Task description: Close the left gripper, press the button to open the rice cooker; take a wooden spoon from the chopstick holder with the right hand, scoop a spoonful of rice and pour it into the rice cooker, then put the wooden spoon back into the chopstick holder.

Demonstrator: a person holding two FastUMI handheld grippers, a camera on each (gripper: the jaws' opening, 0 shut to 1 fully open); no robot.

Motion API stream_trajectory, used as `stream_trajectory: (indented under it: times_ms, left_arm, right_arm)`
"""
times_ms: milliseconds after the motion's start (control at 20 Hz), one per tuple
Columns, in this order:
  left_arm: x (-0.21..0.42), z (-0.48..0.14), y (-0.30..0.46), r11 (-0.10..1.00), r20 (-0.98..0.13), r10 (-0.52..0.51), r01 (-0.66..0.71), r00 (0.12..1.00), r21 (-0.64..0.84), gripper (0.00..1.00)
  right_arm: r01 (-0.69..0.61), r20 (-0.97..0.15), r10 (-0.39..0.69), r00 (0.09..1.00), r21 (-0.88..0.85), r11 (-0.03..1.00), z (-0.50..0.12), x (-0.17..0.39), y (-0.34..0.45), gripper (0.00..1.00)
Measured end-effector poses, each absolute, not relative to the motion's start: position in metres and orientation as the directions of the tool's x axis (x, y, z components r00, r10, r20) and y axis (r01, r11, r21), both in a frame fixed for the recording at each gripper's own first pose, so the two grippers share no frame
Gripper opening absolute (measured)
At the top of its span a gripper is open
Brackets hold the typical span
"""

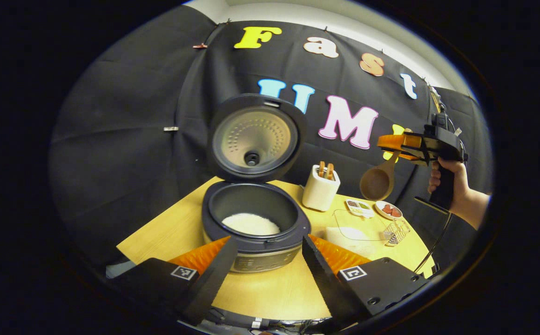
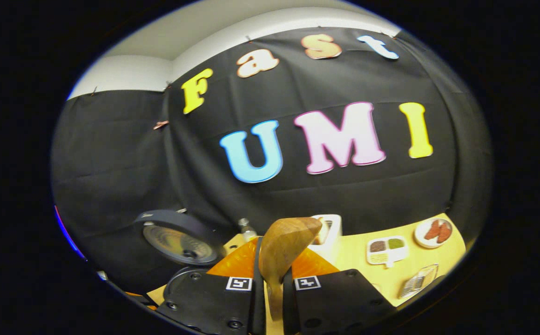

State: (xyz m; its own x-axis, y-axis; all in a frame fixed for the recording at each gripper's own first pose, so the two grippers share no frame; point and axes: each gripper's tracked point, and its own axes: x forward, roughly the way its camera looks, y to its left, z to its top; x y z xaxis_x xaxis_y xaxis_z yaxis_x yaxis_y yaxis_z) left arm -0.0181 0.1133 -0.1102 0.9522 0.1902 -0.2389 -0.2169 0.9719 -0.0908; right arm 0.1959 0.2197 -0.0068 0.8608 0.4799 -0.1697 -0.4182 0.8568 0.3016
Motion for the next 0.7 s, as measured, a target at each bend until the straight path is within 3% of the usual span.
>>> stream_trajectory:
  times_ms: [400,700]
  left_arm:
    - [0.025,-0.099,0.067,0.981,-0.253,0.158,-0.180,0.955,-0.067,0.96]
    - [0.040,-0.092,0.053,0.960,-0.293,0.220,-0.259,0.931,-0.103,0.95]
  right_arm:
    - [-0.054,-0.227,0.153,0.962,0.390,0.919,-0.037,0.245,0.024,0.18]
    - [0.138,-0.317,0.021,0.948,0.471,0.871,-0.092,0.270,-0.069,0.18]
